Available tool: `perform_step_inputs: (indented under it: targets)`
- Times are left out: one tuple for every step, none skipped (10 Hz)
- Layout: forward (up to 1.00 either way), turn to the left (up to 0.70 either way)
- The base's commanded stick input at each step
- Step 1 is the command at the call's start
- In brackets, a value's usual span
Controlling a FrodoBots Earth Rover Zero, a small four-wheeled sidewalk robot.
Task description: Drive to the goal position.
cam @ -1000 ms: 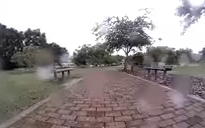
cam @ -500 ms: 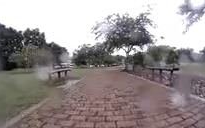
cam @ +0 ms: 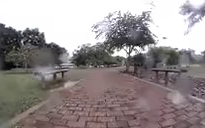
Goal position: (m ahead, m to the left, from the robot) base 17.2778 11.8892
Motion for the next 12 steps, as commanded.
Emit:
perform_step_inputs:
  targets:
    - [0.70,0.00]
    - [0.70,0.00]
    - [0.70,0.00]
    - [0.70,0.00]
    - [0.70,0.00]
    - [0.70,0.00]
    - [0.70,0.00]
    - [0.70,0.00]
    - [0.70,0.00]
    - [0.70,0.00]
    - [0.70,0.00]
    - [0.70,0.00]
